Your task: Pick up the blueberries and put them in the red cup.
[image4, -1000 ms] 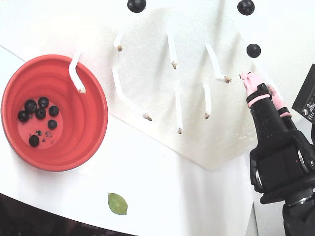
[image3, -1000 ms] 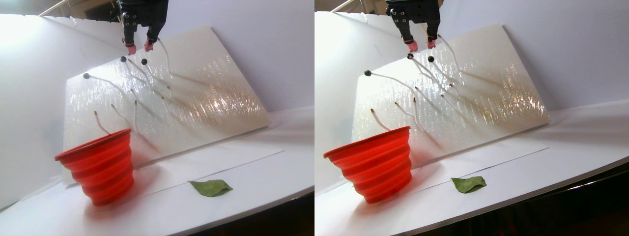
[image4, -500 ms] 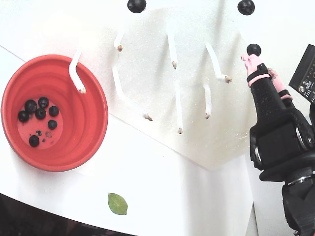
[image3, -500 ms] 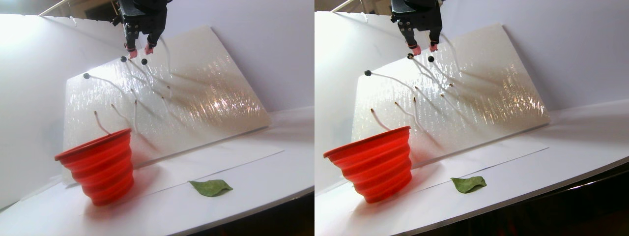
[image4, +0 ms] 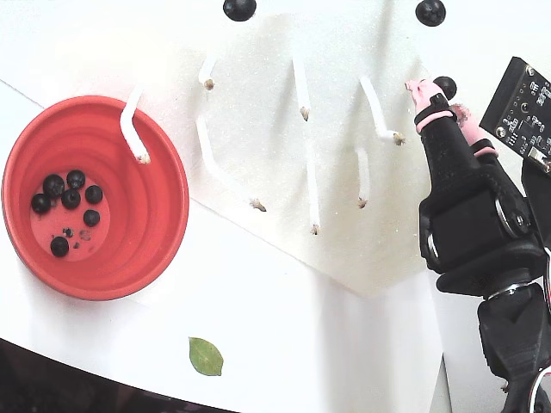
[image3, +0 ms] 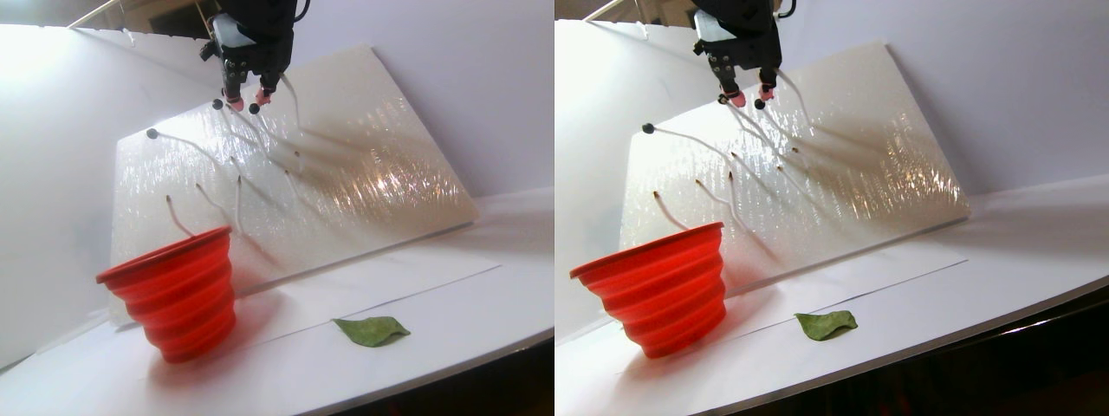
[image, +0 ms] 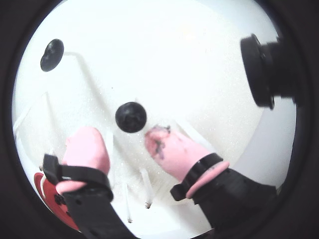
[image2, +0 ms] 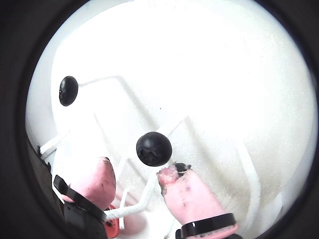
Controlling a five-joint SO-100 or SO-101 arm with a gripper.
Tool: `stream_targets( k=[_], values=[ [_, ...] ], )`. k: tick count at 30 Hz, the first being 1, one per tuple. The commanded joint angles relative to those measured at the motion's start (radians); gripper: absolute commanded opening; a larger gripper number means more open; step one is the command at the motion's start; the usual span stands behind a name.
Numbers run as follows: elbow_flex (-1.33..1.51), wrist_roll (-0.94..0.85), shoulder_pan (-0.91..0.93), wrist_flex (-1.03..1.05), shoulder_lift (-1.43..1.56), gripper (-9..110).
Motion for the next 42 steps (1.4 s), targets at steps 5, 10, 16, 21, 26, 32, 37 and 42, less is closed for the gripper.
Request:
stream_targets(
  k=[5,10,16,21,26,32,37,42],
  values=[
    [-0.144,-0.017,-0.018,-0.040,-0.025,18],
    [-0.166,-0.025,-0.014,-0.046,-0.046,18],
    [-0.175,-0.034,-0.008,-0.046,-0.057,18],
    [-0.184,-0.037,-0.002,-0.051,-0.069,18],
    [-0.196,-0.038,0.003,-0.054,-0.080,18],
    [-0.207,-0.026,0.005,-0.063,-0.087,18],
    [-0.210,-0.012,0.000,-0.074,-0.083,18],
    [-0.199,-0.009,-0.005,-0.074,-0.081,18]
  ],
)
